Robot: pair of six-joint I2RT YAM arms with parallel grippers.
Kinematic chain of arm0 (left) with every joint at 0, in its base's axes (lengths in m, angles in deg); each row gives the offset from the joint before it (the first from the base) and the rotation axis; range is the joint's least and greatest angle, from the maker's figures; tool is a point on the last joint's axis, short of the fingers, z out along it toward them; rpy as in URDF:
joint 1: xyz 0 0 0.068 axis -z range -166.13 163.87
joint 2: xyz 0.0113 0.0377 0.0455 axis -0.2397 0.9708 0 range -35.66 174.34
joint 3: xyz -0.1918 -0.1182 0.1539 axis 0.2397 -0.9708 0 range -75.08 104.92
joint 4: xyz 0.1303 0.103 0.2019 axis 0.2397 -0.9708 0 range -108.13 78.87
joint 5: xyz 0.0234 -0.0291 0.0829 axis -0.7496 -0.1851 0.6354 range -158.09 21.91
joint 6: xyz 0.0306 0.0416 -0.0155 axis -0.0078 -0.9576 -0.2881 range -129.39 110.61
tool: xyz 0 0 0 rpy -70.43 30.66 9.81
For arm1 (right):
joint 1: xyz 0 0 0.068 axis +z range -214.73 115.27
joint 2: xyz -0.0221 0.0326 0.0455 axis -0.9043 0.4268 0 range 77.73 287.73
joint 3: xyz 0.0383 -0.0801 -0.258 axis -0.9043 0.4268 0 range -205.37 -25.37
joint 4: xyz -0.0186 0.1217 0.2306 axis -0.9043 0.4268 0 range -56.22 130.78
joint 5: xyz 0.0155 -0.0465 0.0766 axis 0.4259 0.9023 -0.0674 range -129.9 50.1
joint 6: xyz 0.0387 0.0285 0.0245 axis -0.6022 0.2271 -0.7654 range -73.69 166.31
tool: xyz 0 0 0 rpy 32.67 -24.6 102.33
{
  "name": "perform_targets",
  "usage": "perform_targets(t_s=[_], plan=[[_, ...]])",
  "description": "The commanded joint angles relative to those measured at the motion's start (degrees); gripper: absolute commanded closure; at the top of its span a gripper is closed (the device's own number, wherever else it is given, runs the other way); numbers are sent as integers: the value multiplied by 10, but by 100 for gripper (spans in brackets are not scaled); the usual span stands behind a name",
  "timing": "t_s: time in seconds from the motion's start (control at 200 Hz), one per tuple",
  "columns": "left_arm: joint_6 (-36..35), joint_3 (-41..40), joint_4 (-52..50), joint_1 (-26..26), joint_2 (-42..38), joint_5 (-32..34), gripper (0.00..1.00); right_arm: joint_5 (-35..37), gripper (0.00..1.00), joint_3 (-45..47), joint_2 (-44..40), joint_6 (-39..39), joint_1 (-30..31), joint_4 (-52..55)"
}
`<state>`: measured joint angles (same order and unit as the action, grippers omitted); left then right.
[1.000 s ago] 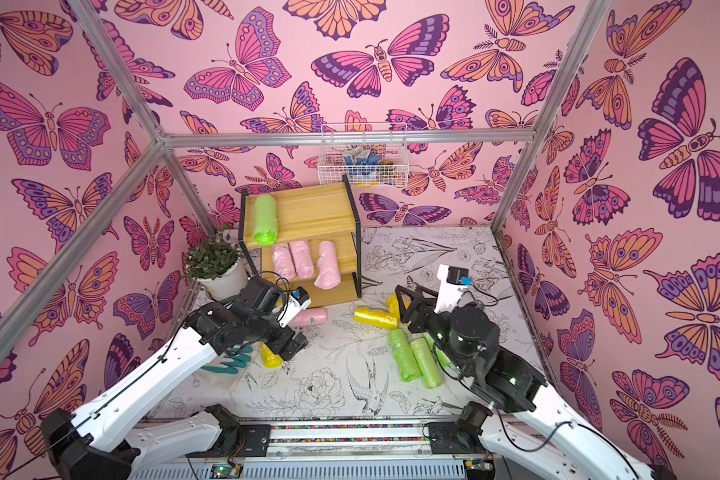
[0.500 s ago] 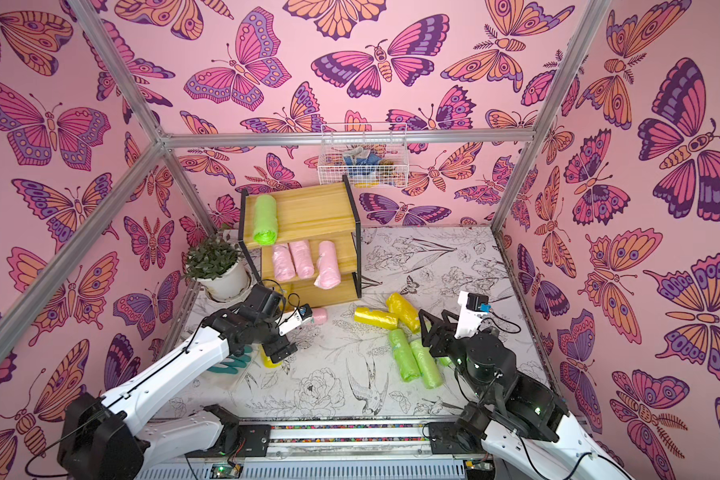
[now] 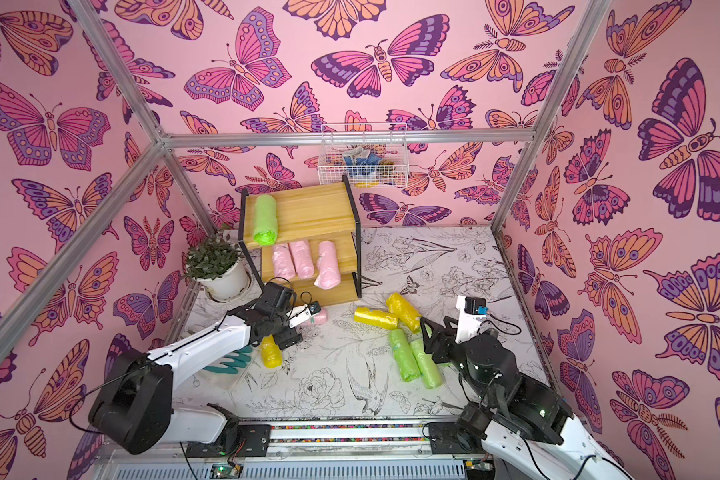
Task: Sort the rolls of trash bags by color and place them on the shelf
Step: Pick up the roll of trash bags from the center of the board.
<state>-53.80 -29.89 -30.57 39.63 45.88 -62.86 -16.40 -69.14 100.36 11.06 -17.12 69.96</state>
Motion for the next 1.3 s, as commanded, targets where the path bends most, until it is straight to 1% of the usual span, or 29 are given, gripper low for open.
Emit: perform_targets(t_s=[0.0,0.09,0.19,0.265,0.386,0.511,0.621,0.736,0.811,0.901,0.981,1.107,1.132,1.177,1.222,1.297], plan=[[-17,17,25,-4,21,16,8,3,30,4,-16,-16,-1,22],[-18,21,33,-4,35,24,8,3,30,6,-17,-18,-1,28],[-8,28,32,-4,57,35,2,5,30,4,-13,-13,-1,32],[1,32,28,-4,69,26,2,9,30,6,-8,-10,-1,34],[5,34,9,-4,82,-3,5,4,30,10,-2,-11,-1,35],[15,31,1,-4,82,-21,12,-1,30,14,-2,-17,-1,33],[24,38,-29,-3,76,-50,21,0,30,16,-1,-21,-1,33],[30,35,-32,-2,68,-50,42,-1,30,17,0,-23,-1,32],[35,33,-32,-1,63,-49,50,-3,31,16,1,-25,-1,31],[50,32,-31,0,59,-53,61,-3,31,16,1,-27,-1,34],[76,35,-32,1,57,-55,72,-4,31,15,-2,-31,-1,37],[139,36,-33,1,48,-64,74,-2,31,15,-7,-36,-1,45],[150,33,-33,0,42,-74,78,-3,31,15,-9,-37,-1,46],[169,27,-32,0,28,-96,88,-2,31,17,-11,-38,-1,50],[187,18,-31,0,10,-117,100,-1,31,18,-12,-39,-1,56],[227,1,-20,1,-22,-131,100,2,31,20,-14,-40,-1,67]])
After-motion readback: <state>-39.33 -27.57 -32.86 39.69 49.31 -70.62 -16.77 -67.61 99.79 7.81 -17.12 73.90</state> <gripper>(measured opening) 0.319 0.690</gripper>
